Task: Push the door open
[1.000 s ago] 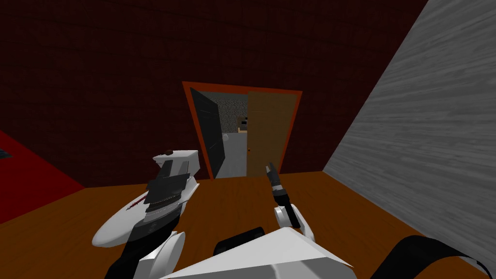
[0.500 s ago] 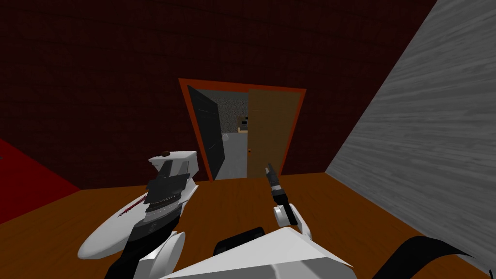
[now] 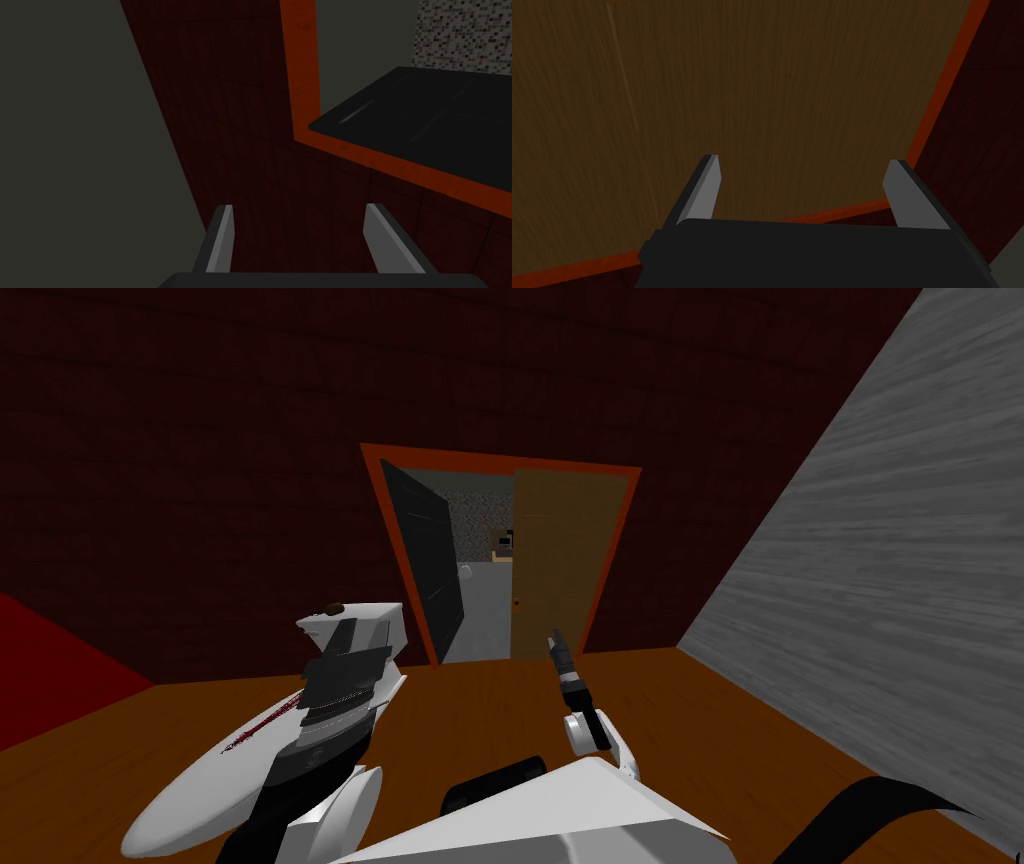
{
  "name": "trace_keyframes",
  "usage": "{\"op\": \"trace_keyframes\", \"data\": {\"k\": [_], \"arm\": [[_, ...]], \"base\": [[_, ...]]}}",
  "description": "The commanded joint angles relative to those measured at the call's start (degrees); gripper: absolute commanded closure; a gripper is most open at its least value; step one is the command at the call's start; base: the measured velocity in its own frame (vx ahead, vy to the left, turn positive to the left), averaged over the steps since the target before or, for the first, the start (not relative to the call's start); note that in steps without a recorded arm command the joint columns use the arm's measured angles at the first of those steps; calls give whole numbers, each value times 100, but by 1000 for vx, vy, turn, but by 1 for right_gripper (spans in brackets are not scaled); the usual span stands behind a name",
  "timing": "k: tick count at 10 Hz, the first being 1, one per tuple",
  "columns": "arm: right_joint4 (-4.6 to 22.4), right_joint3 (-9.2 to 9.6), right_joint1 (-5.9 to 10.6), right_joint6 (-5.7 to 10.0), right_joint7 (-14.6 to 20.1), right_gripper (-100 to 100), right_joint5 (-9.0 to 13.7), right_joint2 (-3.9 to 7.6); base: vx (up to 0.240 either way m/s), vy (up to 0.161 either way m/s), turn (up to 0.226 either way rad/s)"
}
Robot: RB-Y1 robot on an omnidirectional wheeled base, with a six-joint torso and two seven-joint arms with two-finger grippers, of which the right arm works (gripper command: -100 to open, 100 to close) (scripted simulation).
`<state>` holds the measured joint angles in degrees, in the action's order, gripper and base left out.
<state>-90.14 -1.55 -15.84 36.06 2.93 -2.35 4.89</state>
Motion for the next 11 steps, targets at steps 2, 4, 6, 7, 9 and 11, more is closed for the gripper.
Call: {"op": "trace_keyframes", "data": {"k": [2,4,6,7,9,11], "arm": [[369,-51,156,59,-47,-100,28,9],[629,-82,259,99,-85,-100,46,2],[888,-114,362,139,-123,-100,65,-4],[1018,-130,413,159,-142,-100,74,-8],[1270,-161,513,198,-178,-100,92,-28],[1522,-192,613,236,-215,-100,110,-47]], "base": [[101,9,3],[99,-3,4],[102,-3,3],[108,1,6],[88,2,2],[92,-12,4]]}}
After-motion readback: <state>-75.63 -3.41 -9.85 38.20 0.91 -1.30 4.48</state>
